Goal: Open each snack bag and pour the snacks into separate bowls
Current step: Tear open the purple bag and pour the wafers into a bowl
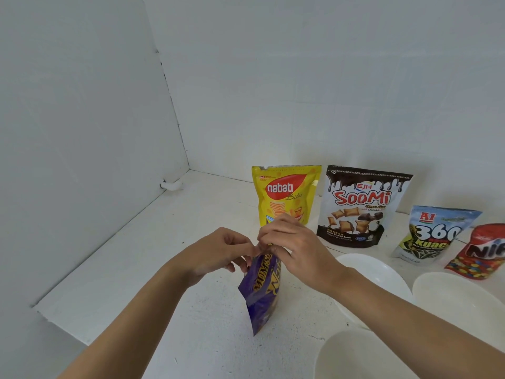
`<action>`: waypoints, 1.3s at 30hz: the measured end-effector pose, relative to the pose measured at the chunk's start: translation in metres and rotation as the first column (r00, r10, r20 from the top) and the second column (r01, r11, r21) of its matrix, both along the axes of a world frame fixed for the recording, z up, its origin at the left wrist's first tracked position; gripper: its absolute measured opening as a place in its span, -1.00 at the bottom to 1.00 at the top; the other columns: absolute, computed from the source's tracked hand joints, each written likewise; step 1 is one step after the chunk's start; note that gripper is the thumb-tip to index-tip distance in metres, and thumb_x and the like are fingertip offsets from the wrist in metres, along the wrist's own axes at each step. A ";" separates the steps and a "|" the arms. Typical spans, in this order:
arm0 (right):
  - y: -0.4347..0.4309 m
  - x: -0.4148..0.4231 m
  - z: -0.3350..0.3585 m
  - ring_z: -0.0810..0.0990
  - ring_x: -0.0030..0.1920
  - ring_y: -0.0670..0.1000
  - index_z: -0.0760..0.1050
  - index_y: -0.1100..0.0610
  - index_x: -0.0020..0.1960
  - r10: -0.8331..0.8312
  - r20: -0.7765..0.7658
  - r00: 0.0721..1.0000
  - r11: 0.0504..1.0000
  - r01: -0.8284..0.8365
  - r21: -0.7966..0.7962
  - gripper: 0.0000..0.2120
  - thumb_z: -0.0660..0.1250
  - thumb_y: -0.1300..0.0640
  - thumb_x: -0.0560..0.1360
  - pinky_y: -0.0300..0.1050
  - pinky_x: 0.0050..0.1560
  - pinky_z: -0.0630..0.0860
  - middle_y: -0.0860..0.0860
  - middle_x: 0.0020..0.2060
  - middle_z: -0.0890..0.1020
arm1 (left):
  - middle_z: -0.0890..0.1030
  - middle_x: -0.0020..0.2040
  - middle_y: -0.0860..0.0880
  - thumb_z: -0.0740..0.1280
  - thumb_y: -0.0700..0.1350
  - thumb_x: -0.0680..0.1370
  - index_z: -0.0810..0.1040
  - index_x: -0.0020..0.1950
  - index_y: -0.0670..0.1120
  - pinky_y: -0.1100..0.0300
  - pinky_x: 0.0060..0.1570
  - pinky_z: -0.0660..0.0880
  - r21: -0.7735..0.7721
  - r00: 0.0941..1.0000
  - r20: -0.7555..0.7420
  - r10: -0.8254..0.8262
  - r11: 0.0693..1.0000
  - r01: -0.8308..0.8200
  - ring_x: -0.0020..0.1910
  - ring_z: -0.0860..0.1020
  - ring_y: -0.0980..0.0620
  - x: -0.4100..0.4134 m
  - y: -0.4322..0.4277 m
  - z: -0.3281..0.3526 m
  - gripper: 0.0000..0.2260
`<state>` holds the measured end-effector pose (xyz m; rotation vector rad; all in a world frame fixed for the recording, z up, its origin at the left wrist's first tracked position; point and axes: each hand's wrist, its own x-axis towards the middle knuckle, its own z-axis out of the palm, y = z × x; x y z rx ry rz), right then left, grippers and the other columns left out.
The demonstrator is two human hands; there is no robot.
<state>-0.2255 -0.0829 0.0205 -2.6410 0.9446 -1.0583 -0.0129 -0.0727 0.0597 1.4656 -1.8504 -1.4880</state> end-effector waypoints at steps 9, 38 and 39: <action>0.002 0.001 0.000 0.52 0.07 -0.08 0.59 0.17 0.03 0.014 -0.017 1.000 0.999 -0.013 0.035 -0.86 0.31 0.33 0.56 -0.19 0.09 0.50 -0.02 0.01 0.61 | 0.69 -0.23 -0.01 0.30 -0.10 0.64 0.69 -0.19 -0.10 0.25 -0.15 0.46 -0.066 0.997 0.080 -0.019 0.997 0.025 -0.25 0.57 0.16 -0.005 0.000 0.002 -0.73; 0.001 -0.002 0.015 0.46 0.05 0.01 0.54 0.29 0.06 0.134 -0.195 0.972 0.991 -0.128 0.041 -0.81 0.20 0.40 0.52 -0.13 0.05 0.43 0.14 0.00 0.59 | 0.72 -0.22 -0.04 0.43 -0.10 0.54 0.71 -0.15 -0.17 0.36 -0.36 0.54 -0.221 0.941 0.326 0.088 0.975 -0.014 -0.34 0.65 0.14 -0.026 0.005 0.025 -0.84; 0.002 -0.004 0.017 0.45 0.05 0.00 0.53 0.28 0.06 0.146 -0.202 0.968 0.989 -0.139 0.050 -0.82 0.21 0.40 0.53 -0.16 0.06 0.43 0.13 0.00 0.59 | 0.70 -0.27 0.00 0.44 -0.08 0.54 0.69 -0.19 -0.15 0.35 -0.36 0.55 -0.239 0.930 0.355 0.092 0.971 -0.005 -0.38 0.65 0.17 -0.024 0.005 0.025 -0.83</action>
